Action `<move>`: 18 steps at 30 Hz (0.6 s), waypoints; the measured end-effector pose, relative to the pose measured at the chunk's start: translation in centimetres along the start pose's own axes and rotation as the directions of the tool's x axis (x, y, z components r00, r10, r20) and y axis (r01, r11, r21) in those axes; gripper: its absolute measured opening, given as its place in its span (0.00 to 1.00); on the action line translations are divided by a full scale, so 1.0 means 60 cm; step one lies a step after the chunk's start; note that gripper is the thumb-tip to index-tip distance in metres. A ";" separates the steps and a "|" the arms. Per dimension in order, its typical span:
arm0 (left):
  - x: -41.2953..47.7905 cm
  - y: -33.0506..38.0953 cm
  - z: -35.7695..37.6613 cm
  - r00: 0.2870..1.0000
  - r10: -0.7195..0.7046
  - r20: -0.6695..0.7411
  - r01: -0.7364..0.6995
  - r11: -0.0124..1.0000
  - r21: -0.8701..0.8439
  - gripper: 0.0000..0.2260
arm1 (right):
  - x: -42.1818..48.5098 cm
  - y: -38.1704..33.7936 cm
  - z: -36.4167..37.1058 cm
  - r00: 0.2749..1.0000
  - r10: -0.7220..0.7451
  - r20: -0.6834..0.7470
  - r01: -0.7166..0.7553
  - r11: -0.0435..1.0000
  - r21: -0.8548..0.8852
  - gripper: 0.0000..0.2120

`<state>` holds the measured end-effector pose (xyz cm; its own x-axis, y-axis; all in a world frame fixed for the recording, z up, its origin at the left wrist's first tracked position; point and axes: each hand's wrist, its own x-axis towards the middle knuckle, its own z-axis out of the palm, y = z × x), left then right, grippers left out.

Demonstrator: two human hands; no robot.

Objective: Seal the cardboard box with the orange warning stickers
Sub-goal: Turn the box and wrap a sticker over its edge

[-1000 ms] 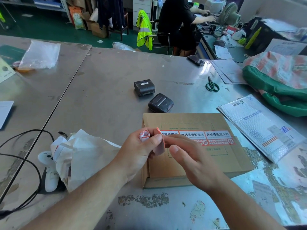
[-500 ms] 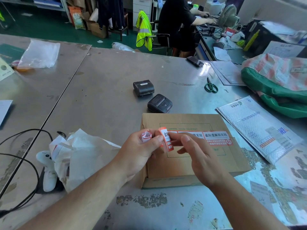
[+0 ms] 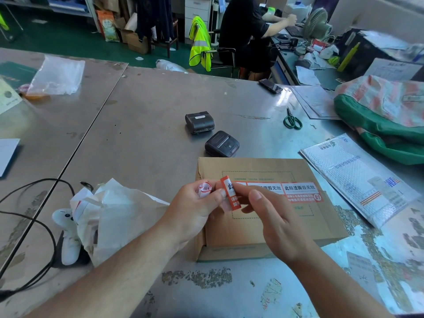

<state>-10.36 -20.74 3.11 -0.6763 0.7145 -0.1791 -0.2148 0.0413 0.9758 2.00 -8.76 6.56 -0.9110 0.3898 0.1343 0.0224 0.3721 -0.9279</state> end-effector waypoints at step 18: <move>-0.009 0.031 0.010 0.950 -0.272 0.152 0.295 0.944 -0.151 0.09 | 0.002 0.016 0.001 0.998 0.035 0.044 -0.039 0.995 0.091 0.21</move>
<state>-9.97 -20.61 5.11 -0.4772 0.7737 -0.4168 -0.5084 0.1439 0.8490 1.92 -8.39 5.65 -0.9269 0.3652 0.0866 0.0199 0.2781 -0.9603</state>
